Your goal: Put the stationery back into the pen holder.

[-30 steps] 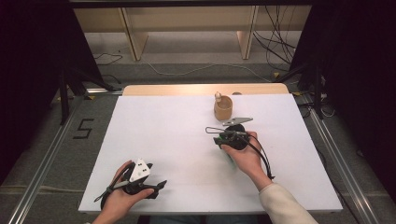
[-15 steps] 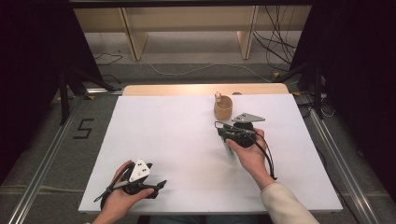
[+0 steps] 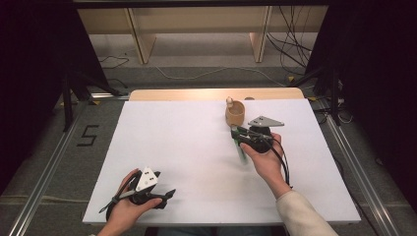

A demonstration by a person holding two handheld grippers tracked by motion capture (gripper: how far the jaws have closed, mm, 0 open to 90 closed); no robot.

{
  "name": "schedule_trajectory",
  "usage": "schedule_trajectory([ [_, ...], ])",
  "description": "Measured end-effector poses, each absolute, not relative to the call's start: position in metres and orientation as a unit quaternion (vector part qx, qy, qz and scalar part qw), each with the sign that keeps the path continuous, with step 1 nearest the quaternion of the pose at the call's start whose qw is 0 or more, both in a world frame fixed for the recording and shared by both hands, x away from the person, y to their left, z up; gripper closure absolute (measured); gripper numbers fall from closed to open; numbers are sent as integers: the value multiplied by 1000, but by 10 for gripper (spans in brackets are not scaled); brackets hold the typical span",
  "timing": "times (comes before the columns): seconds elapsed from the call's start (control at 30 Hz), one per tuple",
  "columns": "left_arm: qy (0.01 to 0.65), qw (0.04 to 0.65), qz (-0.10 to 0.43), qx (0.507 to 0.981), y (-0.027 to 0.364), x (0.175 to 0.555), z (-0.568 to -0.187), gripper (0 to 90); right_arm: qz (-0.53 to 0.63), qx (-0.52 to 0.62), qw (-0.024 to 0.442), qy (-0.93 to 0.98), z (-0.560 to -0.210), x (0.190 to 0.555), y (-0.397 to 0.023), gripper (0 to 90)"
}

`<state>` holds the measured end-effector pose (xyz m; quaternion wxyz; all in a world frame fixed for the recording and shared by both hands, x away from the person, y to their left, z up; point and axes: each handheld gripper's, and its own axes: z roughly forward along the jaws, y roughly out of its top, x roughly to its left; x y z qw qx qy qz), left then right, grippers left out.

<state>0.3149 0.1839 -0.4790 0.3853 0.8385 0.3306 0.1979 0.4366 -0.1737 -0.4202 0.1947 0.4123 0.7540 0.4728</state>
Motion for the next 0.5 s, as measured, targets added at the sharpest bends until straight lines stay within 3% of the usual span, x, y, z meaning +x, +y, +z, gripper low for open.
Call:
schedule_trajectory([
  [0.5, 333, 388, 199, 836, 183, 315, -479, 202, 498, 423, 203, 729, -405, 448, -185, 674],
])
